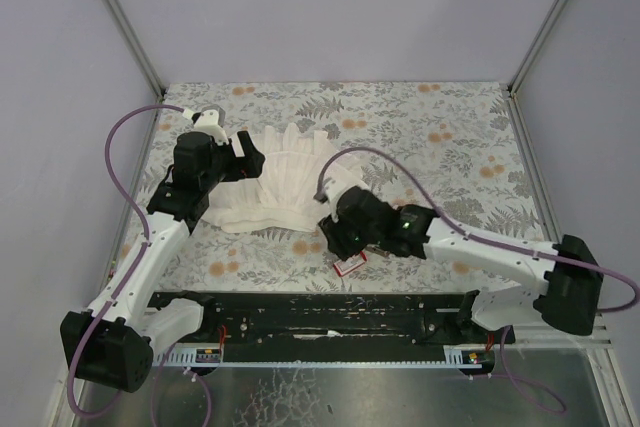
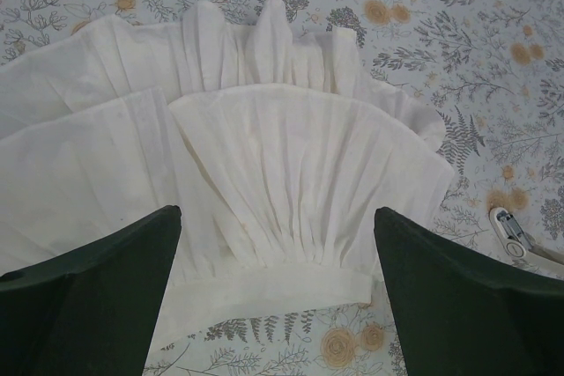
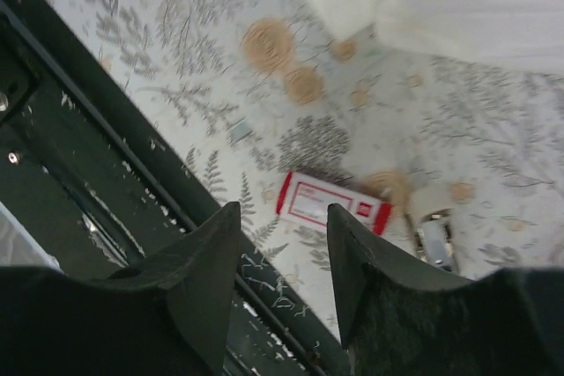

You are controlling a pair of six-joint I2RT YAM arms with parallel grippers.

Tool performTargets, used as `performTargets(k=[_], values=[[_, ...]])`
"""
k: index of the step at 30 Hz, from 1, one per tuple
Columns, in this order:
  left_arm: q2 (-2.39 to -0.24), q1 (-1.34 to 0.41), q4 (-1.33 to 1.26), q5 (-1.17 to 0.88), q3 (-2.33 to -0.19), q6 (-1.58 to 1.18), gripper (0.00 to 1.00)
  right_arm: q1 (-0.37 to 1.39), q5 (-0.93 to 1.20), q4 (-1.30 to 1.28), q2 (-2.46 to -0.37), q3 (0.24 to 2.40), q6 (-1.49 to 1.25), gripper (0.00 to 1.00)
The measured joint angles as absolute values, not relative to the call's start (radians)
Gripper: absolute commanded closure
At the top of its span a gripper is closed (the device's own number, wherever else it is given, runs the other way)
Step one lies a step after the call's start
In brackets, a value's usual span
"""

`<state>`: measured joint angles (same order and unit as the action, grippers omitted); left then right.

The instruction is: Load the staples into the stapler

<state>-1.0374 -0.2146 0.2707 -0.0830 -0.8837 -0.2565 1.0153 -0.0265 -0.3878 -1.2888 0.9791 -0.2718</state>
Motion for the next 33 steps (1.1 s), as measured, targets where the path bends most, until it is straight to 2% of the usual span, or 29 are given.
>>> performTargets(k=[3, 7, 17, 33], values=[[-1.037, -0.214, 0.271, -0.083, -0.884, -0.257, 0.11, 1.118, -0.060, -0.384, -1.375, 0.982, -0.303, 0.53], [-1.035, -0.215, 0.271, -0.082, -0.884, -0.257, 0.11, 1.178, -0.121, -0.384, -1.504, 1.024, -0.397, 0.50], [-1.027, -0.214, 0.271, -0.077, -0.884, -0.257, 0.10, 1.188, -0.199, -0.384, -1.651, 1.118, -0.695, 0.46], [-1.013, -0.214, 0.271, -0.076, -0.884, -0.257, 0.11, 1.230, -0.210, -0.461, -1.860, 1.251, -0.859, 0.49]])
